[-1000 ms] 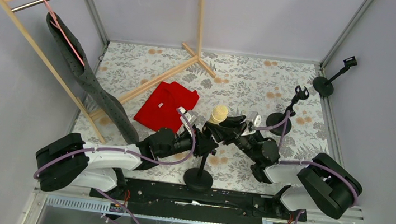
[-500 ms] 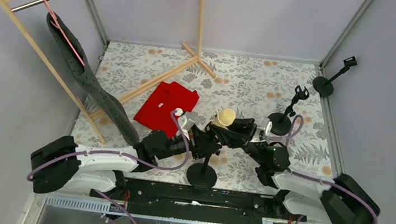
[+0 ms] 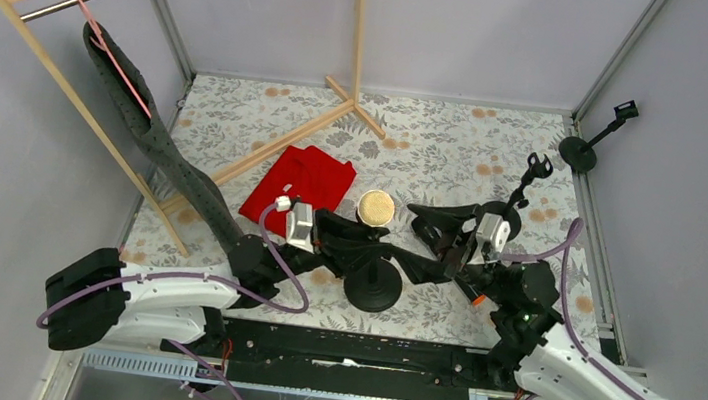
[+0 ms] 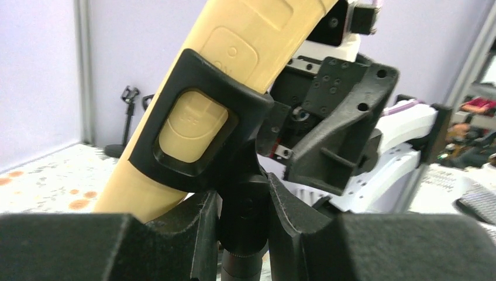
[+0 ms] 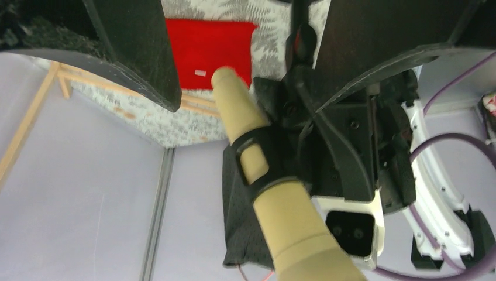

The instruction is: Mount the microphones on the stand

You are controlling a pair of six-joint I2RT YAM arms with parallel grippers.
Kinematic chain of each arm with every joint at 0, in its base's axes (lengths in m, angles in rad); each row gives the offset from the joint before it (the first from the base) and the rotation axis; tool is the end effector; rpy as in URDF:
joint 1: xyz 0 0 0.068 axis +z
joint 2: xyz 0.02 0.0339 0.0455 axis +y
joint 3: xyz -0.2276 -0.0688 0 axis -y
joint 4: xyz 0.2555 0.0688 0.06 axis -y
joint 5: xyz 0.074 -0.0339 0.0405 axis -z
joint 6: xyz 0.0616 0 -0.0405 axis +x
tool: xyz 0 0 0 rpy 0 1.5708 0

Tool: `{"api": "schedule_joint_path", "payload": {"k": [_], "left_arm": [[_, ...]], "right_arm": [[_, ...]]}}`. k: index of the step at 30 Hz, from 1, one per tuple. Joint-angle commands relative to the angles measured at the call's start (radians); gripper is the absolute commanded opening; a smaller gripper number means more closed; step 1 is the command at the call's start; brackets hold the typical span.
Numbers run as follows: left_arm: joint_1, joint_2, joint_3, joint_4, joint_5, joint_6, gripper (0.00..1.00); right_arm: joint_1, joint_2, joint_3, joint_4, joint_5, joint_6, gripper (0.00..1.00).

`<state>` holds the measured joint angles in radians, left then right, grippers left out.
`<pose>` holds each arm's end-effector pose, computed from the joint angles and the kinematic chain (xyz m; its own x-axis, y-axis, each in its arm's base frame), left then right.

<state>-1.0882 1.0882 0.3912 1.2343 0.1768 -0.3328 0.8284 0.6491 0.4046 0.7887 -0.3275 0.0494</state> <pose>0.1131 -0.2393 0.2660 -0.0833 -0.5340 -0.8414 0.9680 0.1572 -0.1956 0.1303 0.1713 0.3160 0.3059 0.4026 -0.8627 -0.8999 0.4180 -0.1241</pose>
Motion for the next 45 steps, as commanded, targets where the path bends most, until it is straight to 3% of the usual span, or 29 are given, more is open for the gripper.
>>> {"api": "schedule_joint_path", "payload": {"k": [1, 12, 18, 21, 27, 31, 37, 45], "left_arm": [[0.004, -0.033, 0.048, 0.082, -0.033, 0.166, 0.00], [0.006, 0.093, 0.060, 0.072, -0.124, 0.393, 0.00], [0.007, 0.126, 0.072, 0.027, -0.139, 0.486, 0.00], [0.007, 0.134, 0.066, 0.023, -0.173, 0.520, 0.06], [0.014, 0.179, 0.080, 0.016, -0.151, 0.565, 0.03], [0.014, 0.186, 0.075, -0.010, -0.107, 0.617, 0.00], [0.014, 0.151, 0.078, -0.144, -0.071, 0.740, 0.00], [0.014, 0.118, 0.110, -0.306, -0.089, 0.871, 0.00]], "right_arm": [[0.003, -0.097, 0.010, -0.294, 0.014, -0.021, 0.88], [0.002, -0.255, 0.140, -0.738, 0.319, 0.082, 0.90], [0.003, -0.214, 0.282, -1.029, 0.514, 0.227, 0.91], [0.003, -0.179, 0.371, -1.154, 0.636, 0.278, 0.91], [0.002, -0.149, 0.501, -1.277, 0.794, 0.368, 0.92], [0.003, -0.100, 0.662, -1.330, 0.778, 0.381, 0.92], [0.003, 0.157, 0.982, -1.522, 0.590, 0.402, 0.93], [0.003, 0.489, 1.064, -1.592, 0.272, 0.369, 0.99]]}}
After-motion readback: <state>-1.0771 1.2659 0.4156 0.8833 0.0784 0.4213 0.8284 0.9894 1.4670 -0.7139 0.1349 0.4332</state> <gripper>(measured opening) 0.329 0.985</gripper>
